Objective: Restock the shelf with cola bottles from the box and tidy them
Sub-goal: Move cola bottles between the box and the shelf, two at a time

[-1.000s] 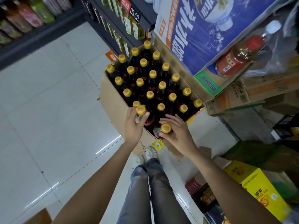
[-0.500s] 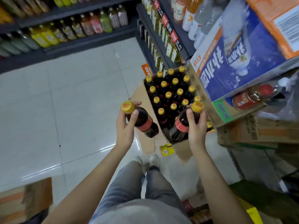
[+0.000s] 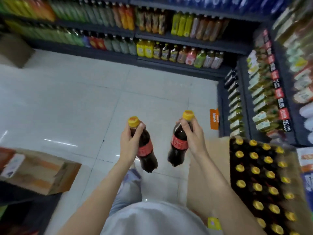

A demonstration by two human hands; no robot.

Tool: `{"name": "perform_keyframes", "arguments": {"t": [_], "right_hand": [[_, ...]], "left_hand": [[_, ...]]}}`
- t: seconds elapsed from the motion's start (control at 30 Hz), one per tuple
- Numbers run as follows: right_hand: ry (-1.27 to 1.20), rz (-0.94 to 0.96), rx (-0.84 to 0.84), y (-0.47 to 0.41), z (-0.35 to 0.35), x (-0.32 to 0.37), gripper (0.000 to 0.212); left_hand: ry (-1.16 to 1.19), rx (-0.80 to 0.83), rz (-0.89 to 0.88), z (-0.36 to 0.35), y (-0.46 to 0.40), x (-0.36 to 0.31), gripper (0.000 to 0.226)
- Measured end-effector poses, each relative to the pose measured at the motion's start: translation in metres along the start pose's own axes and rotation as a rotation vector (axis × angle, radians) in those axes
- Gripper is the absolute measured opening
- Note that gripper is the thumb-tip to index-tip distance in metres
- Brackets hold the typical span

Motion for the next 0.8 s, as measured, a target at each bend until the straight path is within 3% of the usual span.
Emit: {"name": "perform_keyframes", "arguments": {"t": [0.2, 0.33, 0.6, 0.67, 0.8], "right_hand": [[-0.022, 0.059, -0.059, -0.112, -0.164, 0.043, 0.032], [-0.028, 0.102, -0.007, -0.194, -0.258, 0.076, 0.024], [0.024, 0.227, 0.192, -0.376, -0.412, 0.122, 0.008], [0.003, 0.258, 0.201, -0.426, -0.447, 0.133, 0.018], [-0.01, 0.312, 0.188, -0.531, -0.512, 0.164, 0.025]], "left_hand": [[-0.015, -0.126, 0.071, 0.122, -0.138, -0.047, 0.01], [-0.011, -0.164, 0.035, 0.192, -0.237, -0.083, 0.009], [-0.083, -0.174, -0.232, 0.296, -0.431, -0.161, 0.01], [-0.088, -0.187, -0.265, 0.318, -0.486, -0.177, 0.006], [-0.058, -0.316, -0.354, 0.359, -0.606, -0.222, 0.024]]}}
Point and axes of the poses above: each hand's wrist, its own y-axis away from the middle knuckle, its own z-axis out of the back of the hand, x = y × z, the point moved 1 cm from there along -y, towards the middle knuckle, and after that the axes turned 5 degrees about z, right-handed, at the moved point
